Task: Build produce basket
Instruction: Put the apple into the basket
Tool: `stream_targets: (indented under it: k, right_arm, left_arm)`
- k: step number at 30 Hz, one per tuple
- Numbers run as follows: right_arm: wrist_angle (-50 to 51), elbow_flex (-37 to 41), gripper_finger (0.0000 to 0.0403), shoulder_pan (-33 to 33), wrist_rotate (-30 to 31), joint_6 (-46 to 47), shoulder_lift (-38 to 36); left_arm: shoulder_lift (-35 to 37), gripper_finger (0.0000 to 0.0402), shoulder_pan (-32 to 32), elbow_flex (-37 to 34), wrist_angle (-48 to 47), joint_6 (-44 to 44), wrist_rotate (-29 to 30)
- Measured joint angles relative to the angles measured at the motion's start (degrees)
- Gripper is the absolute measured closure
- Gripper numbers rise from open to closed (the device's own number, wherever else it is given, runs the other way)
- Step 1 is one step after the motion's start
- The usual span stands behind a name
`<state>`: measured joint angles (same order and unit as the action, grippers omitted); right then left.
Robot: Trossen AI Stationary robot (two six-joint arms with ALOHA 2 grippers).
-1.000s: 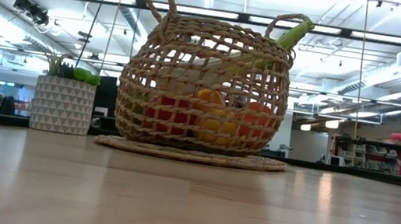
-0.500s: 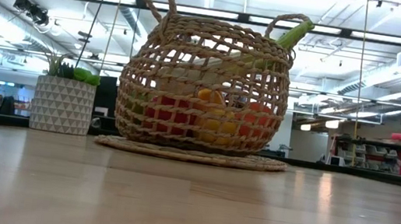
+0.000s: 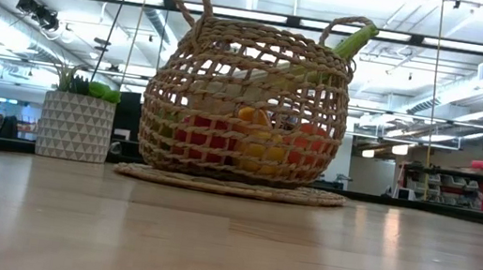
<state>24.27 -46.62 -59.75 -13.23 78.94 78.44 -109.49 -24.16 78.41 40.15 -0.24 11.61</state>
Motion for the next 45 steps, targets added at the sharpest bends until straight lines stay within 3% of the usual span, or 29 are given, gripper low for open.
stream_targets:
  k: [6,16,25,29,32,45]
  right_arm:
    - [0.95,-0.47,0.0168,0.17,-2.63,6.48,-1.5]
    - [10.93,-0.47,0.0168,-1.32,-10.53,21.29,-1.65]
    - [0.49,-0.47,0.0168,-3.82,-8.91,29.34,0.99]
    - [-1.41,-0.58,0.0168,-4.07,-12.86,32.17,5.01]
    - [-0.28,-0.65,0.0168,-3.48,-15.19,34.99,6.35]
    - [2.93,-0.54,0.0168,-2.67,-13.41,38.53,6.68]
  left_arm:
    - [-0.02,0.0047,-0.55,0.0,-0.06,-0.12,-0.47]
    - [-0.02,0.0047,-3.01,0.02,-3.64,-2.19,-0.48]
    - [-0.02,0.0047,-7.11,0.02,-3.64,-5.28,-0.36]
    - [-0.02,0.0047,-8.99,0.02,-3.63,-6.79,-0.35]
    - [-0.02,0.0047,-10.28,0.02,-3.6,-7.03,-0.26]
    - [-0.02,0.0047,-14.71,0.02,-3.51,-7.05,5.11]
